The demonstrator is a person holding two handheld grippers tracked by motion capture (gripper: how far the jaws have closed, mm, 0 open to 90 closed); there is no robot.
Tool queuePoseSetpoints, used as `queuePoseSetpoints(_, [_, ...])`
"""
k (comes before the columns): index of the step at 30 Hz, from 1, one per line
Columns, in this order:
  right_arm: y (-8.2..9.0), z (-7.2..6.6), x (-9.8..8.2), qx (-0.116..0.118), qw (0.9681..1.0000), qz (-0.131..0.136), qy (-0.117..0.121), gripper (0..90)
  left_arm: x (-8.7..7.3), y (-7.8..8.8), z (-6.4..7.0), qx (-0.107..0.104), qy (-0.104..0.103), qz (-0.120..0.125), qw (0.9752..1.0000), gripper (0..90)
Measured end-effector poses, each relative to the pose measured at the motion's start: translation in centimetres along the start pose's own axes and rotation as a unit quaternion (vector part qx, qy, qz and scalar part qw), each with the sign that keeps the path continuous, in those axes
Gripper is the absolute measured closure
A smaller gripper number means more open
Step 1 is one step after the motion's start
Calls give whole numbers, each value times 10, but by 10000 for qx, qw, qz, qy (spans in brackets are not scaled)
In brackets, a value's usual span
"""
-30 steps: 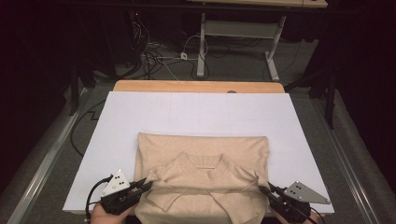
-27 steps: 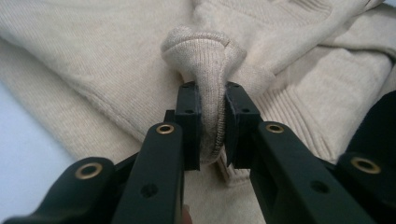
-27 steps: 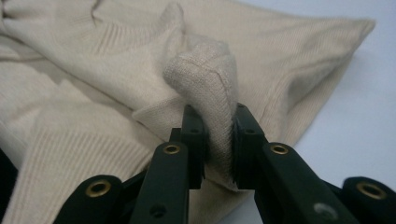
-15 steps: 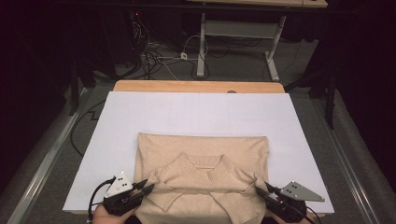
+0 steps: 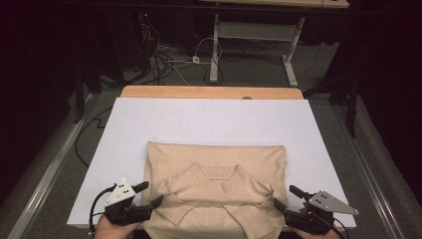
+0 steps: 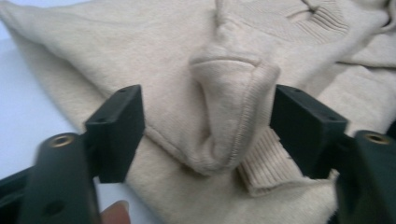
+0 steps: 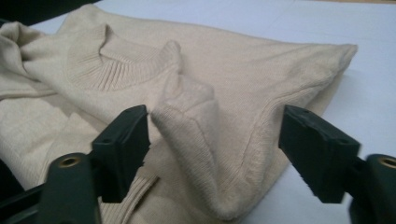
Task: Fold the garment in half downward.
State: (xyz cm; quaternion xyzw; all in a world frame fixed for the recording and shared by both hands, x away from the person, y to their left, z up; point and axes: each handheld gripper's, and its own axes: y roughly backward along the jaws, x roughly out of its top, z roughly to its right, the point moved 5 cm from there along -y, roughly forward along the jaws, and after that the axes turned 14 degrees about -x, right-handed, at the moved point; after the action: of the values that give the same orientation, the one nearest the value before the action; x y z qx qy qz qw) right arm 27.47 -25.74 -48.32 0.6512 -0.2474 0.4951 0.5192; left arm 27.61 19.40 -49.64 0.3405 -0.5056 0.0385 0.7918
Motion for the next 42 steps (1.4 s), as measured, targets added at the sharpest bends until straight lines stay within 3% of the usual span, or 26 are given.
queuePoseSetpoints(10, [0, 9, 4, -313, 9993, 82, -168, 5, 3, 2, -9, 208, 211, 16, 9996, 44])
queuePoseSetpoints(13, [0, 10, 5, -355, 9992, 85, -176, 5, 3, 3, -11, 250, 259, -15, 9994, 0])
queuePoseSetpoints(19, [-2, 10, 13, -358, 9992, 102, -124, 5, 10, 5, -10, 268, 350, 62, 9990, 0])
queuePoseSetpoints(25, [-7, 14, 27, -379, 9991, 107, -173, 11, 21, 7, -17, 394, 374, -26, 9985, 0])
queuePoseSetpoints(30, [-20, 23, 38, -489, 9987, 21, -117, 34, 30, 0, -37, 506, 491, -121, 9974, 0])
queuePoseSetpoints(37, [-58, 44, 42, -723, 9967, -319, -209, 72, 36, -23, -80, 657, 865, -414, 9932, 0])
queuePoseSetpoints(42, [-87, 52, 42, -793, 9947, -603, -254, 121, 38, -37, -102, 714, 1064, -581, 9901, 15])
